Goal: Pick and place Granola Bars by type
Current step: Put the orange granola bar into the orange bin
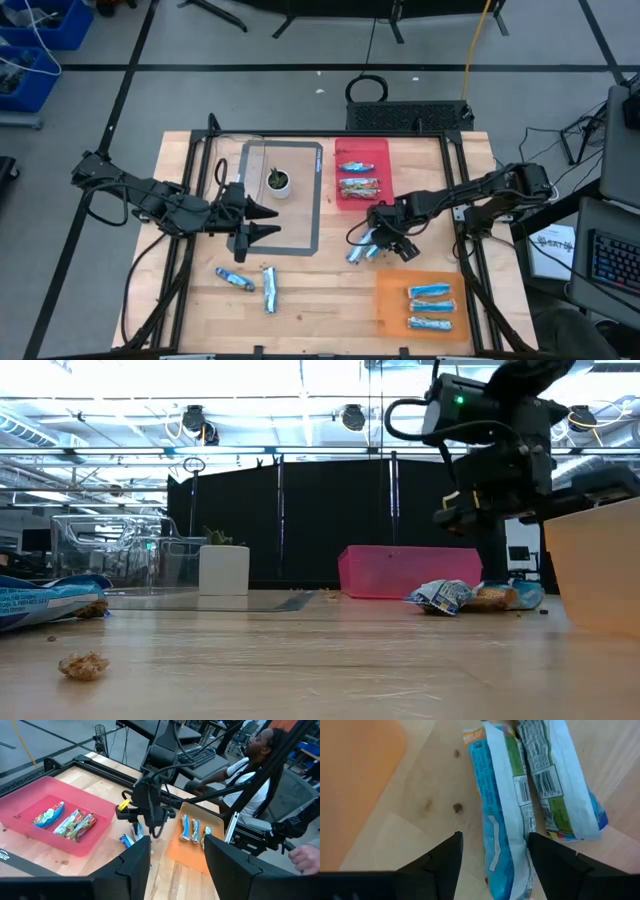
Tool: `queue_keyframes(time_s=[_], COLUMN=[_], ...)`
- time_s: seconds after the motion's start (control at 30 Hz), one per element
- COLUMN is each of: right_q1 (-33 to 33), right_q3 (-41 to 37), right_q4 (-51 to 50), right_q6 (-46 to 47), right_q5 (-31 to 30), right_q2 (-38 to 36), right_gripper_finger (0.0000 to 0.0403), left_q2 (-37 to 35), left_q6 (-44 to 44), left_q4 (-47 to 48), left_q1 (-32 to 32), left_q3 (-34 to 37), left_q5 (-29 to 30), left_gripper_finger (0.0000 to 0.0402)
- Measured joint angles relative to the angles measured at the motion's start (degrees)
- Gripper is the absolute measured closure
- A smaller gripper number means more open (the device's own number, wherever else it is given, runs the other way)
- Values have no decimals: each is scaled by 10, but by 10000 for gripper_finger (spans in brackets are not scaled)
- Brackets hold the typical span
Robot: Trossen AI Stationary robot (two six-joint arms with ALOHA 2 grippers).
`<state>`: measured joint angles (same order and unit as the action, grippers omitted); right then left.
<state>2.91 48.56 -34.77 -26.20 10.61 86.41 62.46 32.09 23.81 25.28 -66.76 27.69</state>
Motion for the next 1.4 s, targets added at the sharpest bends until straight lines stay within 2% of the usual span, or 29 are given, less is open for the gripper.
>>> queue_keyframes(time_s=[0.33,0.53,0.67,1.0,1.2,1.4], right_q1=[-2,-2,-2,-2,-2,0], right_q3=[-39,-49,-50,-50,-50,-34], right_q4=[53,77,78,71,59,48], right_q6=[0,0,3,42,75,92], right_q5=[-2,-24,-31,-28,-33,-34], right_q2=[0,0,0,0,-13,-94], right_gripper_finger=[189,196,234,380,386,389], left_q2=[0,0,0,0,0,0], left_q6=[0,0,0,-1,-3,-3], left_q4=[0,0,0,0,0,0], left_q1=[0,0,0,0,0,0], left_q3=[0,0,0,0,0,0], left_q5=[-4,-4,-4,-4,-4,-6], left_gripper_finger=[212,220,219,221,223,229])
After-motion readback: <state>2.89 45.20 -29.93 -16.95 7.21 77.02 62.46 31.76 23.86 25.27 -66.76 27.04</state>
